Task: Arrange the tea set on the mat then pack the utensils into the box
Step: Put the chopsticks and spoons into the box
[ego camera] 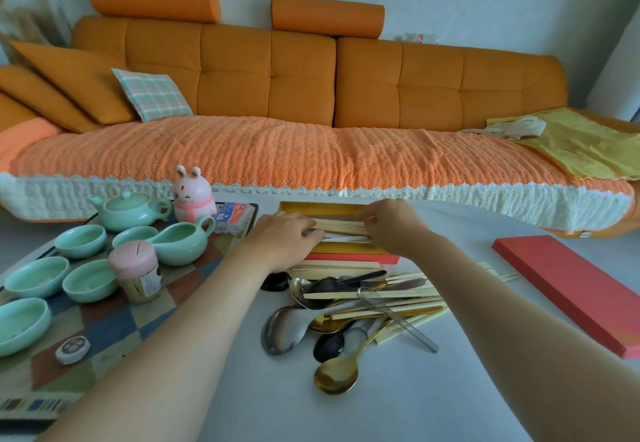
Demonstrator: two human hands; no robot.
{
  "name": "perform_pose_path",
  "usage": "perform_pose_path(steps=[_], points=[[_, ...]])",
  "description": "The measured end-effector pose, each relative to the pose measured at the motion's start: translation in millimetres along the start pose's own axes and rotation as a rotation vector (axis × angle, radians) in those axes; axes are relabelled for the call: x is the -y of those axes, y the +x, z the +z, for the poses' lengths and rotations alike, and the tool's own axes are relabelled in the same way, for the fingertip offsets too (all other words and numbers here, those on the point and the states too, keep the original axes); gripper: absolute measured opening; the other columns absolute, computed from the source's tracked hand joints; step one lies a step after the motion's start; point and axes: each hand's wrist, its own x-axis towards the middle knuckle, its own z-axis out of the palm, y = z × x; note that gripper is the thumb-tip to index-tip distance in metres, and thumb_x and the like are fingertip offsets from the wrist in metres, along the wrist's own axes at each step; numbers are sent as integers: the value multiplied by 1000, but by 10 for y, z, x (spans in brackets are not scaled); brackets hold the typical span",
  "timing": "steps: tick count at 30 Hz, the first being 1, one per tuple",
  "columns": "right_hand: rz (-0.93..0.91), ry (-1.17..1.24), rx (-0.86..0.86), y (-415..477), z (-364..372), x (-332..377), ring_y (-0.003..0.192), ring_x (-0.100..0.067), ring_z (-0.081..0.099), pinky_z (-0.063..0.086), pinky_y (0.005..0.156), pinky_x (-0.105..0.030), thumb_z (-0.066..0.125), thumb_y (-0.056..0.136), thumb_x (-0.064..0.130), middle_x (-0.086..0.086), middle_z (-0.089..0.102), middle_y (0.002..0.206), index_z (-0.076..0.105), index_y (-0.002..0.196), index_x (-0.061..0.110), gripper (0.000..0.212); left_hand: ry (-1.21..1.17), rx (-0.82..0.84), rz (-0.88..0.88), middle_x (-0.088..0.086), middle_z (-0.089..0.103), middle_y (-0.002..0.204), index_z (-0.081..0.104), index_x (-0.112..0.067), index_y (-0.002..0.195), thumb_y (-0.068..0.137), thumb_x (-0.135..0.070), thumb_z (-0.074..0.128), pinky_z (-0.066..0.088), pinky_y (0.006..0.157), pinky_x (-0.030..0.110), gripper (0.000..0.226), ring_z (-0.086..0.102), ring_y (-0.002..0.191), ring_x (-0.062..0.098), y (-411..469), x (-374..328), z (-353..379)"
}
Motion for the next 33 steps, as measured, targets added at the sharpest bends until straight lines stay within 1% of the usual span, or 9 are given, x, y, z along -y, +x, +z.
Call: perform_pose_path(steps=[2, 4, 6, 8, 11, 18, 22, 26, 33], points=[[-45, 35, -51, -82, -66, 26, 52, 1, 50, 41, 52, -15, 45, 95, 11, 10, 66, 110, 72, 116, 28, 39, 1, -88, 37, -5, 48, 145, 52, -26, 140, 100, -52, 36, 28, 111, 39, 51, 38, 135, 17, -39, -30, -10], [-134, 55, -125, -177, -122, 71, 74, -5, 58, 54, 69, -27, 49, 94, 8, 10, 64, 108, 75, 110, 23, 34, 36, -202, 87, -7, 52, 136, 56, -27, 133, 99, -47, 44, 27, 109, 37, 42, 40, 129, 16, -82, -91, -28], [-209, 67, -151, -294, -169, 130, 86, -10, 60, 55, 81, -35, 54, 93, 9, 8, 65, 101, 76, 104, 23, 28, 51, -317, 150, -7, 55, 123, 61, -26, 122, 97, -39, 50, 29, 104, 35, 30, 44, 120, 16, -124, -177, -49], [-235, 61, -84, -425, -214, 186, 85, -8, 59, 55, 82, -33, 57, 93, 13, 13, 64, 96, 75, 100, 28, 25, -6, -381, 204, -7, 57, 112, 64, -24, 112, 95, -31, 55, 36, 94, 32, 20, 49, 109, 16, -177, -275, -83], [-193, -1, 100, -660, -268, 214, 88, -5, 57, 51, 81, -26, 54, 94, 16, 20, 61, 95, 74, 100, 34, 27, -126, -295, 199, -11, 58, 99, 63, -26, 103, 94, -27, 54, 45, 75, 29, 12, 55, 93, 11, -300, -436, -133], [-126, -104, 240, -1016, -360, 54, 88, 1, 55, 47, 81, -23, 56, 90, 23, 25, 63, 91, 73, 97, 37, 24, -32, 78, 119, -13, 61, 106, 68, -36, 100, 91, -38, 56, 53, 74, 31, 15, 58, 91, 12, -521, -593, -137], [-144, -121, 229, -1111, -326, 21, 89, 1, 55, 43, 75, -20, 64, 91, 32, 19, 67, 103, 74, 105, 35, 18, 42, 103, 133, -11, 59, 110, 71, -37, 106, 90, -38, 61, 48, 74, 28, 19, 53, 93, 9, -592, -591, -194], [-144, -152, 185, -1151, -301, 53, 90, -3, 53, 47, 81, -24, 62, 94, 31, 15, 67, 106, 73, 107, 31, 17, 24, 87, 145, -9, 59, 120, 72, -35, 111, 92, -37, 62, 48, 78, 27, 21, 59, 99, 11, -644, -574, -187], [-121, -97, 149, -1089, -244, 108, 88, -12, 61, 53, 77, -30, 55, 97, 33, 10, 65, 100, 65, 104, 29, 13, -59, -14, 140, -18, 54, 99, 71, -32, 107, 95, -32, 61, 42, 73, 25, 16, 55, 92, 8, -660, -532, -150]])
